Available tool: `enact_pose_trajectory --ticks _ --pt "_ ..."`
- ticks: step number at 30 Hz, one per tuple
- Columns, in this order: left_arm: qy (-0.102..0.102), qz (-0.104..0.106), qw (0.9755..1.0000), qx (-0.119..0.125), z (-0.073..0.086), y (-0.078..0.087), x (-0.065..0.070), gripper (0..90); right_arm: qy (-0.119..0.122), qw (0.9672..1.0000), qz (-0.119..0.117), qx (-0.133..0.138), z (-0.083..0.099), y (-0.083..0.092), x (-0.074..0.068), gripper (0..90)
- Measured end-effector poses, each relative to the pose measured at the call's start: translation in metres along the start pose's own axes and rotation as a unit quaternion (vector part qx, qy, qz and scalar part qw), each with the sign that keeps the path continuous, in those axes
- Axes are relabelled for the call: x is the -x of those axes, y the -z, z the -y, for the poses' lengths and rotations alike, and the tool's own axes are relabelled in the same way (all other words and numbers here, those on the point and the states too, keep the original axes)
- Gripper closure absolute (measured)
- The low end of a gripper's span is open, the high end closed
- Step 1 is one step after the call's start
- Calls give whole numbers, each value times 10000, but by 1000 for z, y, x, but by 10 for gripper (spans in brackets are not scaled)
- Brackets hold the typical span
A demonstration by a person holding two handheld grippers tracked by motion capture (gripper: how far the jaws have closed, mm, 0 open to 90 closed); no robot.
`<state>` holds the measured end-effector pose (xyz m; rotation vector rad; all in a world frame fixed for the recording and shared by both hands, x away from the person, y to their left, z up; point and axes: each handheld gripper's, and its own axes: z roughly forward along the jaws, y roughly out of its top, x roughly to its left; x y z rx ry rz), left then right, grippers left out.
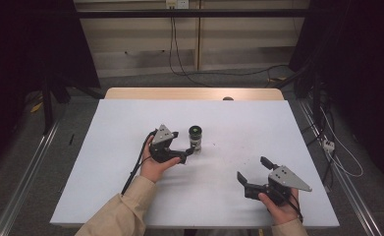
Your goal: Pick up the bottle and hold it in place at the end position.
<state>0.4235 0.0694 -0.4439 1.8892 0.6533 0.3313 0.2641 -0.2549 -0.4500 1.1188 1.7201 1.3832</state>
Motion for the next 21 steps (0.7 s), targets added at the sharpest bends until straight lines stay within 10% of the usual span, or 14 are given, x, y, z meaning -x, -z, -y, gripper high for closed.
enact_pose_trajectory --ticks 21 --pt "-66 -59 9989 -456 4 -34 1 265 4 10000 -13 9 -1 0 1 39"
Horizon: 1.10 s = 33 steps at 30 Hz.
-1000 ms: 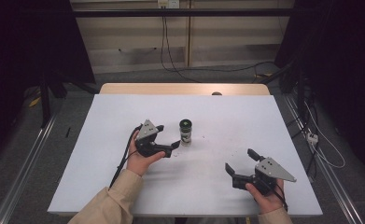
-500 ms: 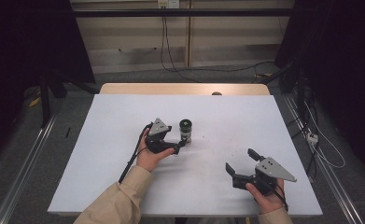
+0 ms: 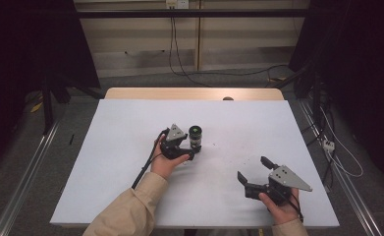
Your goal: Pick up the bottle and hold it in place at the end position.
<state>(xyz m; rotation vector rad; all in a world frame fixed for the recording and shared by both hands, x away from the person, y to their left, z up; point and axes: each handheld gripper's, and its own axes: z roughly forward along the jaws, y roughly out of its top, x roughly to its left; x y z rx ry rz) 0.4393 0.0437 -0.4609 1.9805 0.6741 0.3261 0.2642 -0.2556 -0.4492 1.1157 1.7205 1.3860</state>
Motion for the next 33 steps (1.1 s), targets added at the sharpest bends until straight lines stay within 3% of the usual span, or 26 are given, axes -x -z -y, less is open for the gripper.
enact_pose_trajectory --ticks 5,15,19,22,26,33 --pt "12 13 10000 75 -1 0 0 281 4 10000 -2 -15 1 -1 1 39" --pt "-144 63 9998 -85 -9 -10 4 331 13 10000 -37 -23 0 -2 0 40" --pt "-242 -21 9997 -100 -11 -13 5 411 13 10000 -29 -19 1 -1 1 40" --pt "-125 36 9999 -70 -10 -14 5 445 5 10000 -30 -24 1 0 2 40" --pt "-181 52 9998 -37 -10 -13 5 517 36 10000 -14 -22 1 0 2 42" --pt "-280 12 9996 24 -10 -15 6 531 42 10000 -17 -5 0 -1 2 45"
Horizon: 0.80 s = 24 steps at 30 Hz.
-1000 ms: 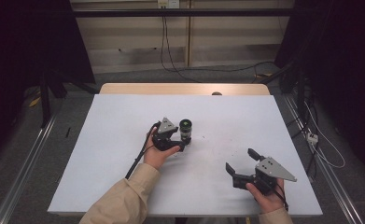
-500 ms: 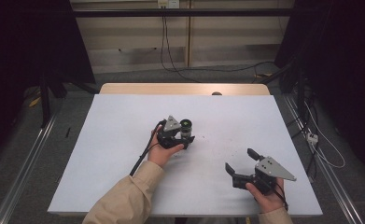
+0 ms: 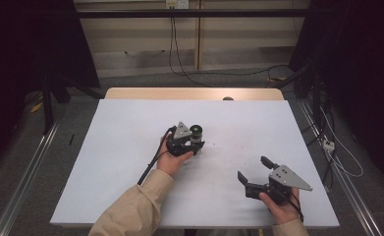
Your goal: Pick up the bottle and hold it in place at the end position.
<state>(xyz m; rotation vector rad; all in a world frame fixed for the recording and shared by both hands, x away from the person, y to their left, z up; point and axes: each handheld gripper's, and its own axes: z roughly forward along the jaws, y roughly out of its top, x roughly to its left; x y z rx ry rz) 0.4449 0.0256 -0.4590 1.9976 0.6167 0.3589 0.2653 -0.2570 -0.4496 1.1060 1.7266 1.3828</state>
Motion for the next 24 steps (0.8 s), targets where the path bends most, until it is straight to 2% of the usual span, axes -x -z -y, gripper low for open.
enact_pose_trajectory --ticks 2,7,10,15,24 --pt "58 -9 10000 21 0 0 -1 531 -3 10000 -5 -3 0 0 0 45" --pt "46 -23 10000 71 1 -2 -4 532 -12 10000 -11 9 0 0 0 44" --pt "138 5 9999 83 1 -2 -6 532 -24 10000 -14 -4 0 0 0 44" --pt "-12 -85 10000 37 -1 -3 -9 532 -33 10000 -34 -12 0 -1 0 43" --pt "37 -61 9999 79 0 -4 -10 532 1 10000 -78 -48 0 -3 -2 43"
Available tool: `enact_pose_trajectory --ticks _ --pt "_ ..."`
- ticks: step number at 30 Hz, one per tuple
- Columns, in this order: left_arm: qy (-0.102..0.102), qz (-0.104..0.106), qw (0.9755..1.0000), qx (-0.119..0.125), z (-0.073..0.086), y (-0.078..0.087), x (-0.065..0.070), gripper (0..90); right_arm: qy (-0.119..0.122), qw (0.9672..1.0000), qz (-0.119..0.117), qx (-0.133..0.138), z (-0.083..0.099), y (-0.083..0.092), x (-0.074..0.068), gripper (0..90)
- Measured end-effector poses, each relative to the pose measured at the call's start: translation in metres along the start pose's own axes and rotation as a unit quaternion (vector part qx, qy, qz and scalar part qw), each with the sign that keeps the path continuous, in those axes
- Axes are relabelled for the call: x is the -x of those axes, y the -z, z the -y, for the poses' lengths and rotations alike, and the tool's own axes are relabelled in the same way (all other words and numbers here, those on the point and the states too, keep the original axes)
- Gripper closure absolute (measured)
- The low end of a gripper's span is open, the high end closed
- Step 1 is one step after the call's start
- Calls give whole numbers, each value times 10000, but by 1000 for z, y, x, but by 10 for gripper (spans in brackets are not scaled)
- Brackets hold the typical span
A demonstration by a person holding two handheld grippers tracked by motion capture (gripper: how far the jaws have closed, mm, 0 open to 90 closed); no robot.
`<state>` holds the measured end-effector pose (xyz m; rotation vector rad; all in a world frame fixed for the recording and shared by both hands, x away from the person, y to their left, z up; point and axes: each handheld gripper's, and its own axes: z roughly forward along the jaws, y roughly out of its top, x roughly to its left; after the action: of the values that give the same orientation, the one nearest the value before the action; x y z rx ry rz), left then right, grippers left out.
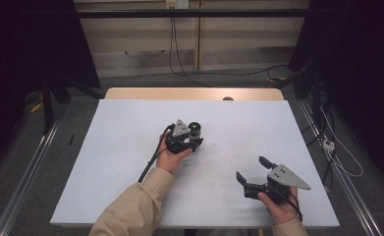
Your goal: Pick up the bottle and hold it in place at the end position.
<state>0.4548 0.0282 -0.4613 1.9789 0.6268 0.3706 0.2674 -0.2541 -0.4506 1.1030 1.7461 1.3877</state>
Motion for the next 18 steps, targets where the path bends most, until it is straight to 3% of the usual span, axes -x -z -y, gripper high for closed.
enact_pose_trajectory --ticks 7,18 --pt "50 33 10000 6 0 0 -1 532 -19 9999 -105 -88 -3 -9 -1 42" --pt "62 38 10000 3 0 0 -2 532 -83 9992 -320 -236 -17 -38 -13 56"
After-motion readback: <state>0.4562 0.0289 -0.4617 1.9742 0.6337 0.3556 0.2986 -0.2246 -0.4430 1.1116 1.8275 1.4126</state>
